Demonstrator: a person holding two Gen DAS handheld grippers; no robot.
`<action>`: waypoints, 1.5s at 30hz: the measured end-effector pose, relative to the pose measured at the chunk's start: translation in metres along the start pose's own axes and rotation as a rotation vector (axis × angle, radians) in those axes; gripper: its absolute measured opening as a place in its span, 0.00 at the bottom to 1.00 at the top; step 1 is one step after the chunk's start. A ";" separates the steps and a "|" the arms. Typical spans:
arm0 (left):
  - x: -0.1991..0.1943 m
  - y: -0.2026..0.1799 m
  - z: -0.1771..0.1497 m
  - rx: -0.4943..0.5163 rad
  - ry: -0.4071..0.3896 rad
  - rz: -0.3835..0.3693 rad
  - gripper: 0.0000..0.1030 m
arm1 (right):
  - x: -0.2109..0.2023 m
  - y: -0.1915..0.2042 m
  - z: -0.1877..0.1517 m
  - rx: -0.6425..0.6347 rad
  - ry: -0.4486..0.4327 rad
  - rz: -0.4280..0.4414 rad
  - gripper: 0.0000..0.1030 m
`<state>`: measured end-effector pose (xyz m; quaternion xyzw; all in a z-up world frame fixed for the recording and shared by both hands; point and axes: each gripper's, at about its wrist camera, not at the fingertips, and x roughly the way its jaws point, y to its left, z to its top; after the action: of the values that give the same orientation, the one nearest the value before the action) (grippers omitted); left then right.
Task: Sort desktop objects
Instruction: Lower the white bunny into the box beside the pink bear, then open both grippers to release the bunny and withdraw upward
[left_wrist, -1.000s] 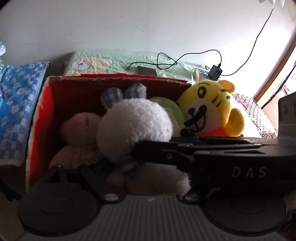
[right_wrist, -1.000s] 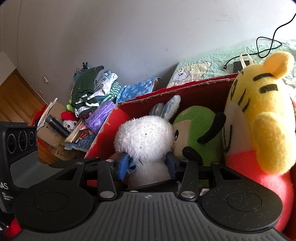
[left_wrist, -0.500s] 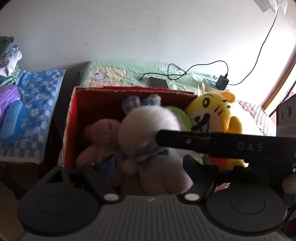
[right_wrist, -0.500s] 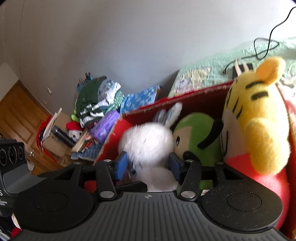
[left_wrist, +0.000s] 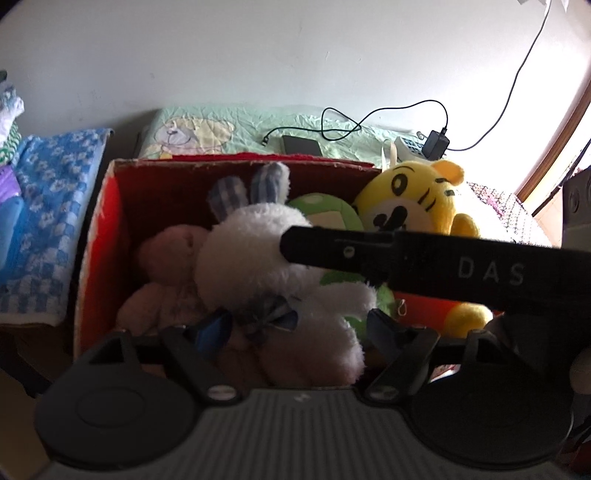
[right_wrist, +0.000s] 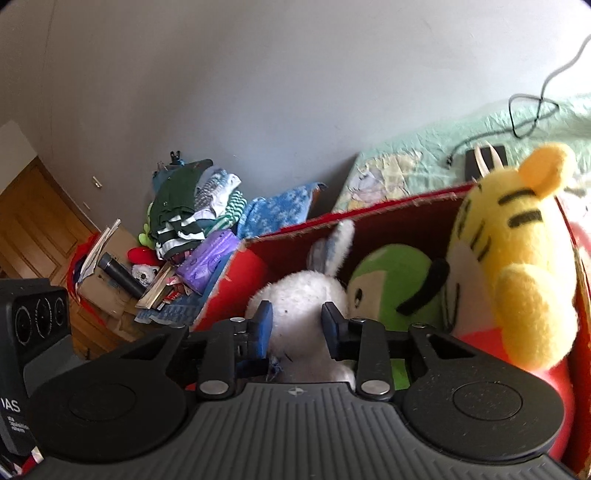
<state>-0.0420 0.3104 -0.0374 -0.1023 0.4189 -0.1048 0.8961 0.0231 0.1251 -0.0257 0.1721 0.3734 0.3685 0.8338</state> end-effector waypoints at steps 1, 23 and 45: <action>0.001 0.000 0.000 -0.002 0.002 -0.001 0.78 | 0.000 -0.003 0.000 0.018 0.004 0.007 0.32; 0.016 -0.011 0.000 0.021 0.089 0.116 0.85 | -0.003 -0.004 -0.008 0.027 0.013 -0.014 0.37; -0.005 -0.020 0.001 -0.004 0.151 0.318 0.99 | -0.025 0.006 -0.019 0.005 -0.042 -0.136 0.38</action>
<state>-0.0464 0.2924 -0.0279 -0.0285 0.4961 0.0316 0.8672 -0.0050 0.1104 -0.0222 0.1562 0.3674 0.3065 0.8641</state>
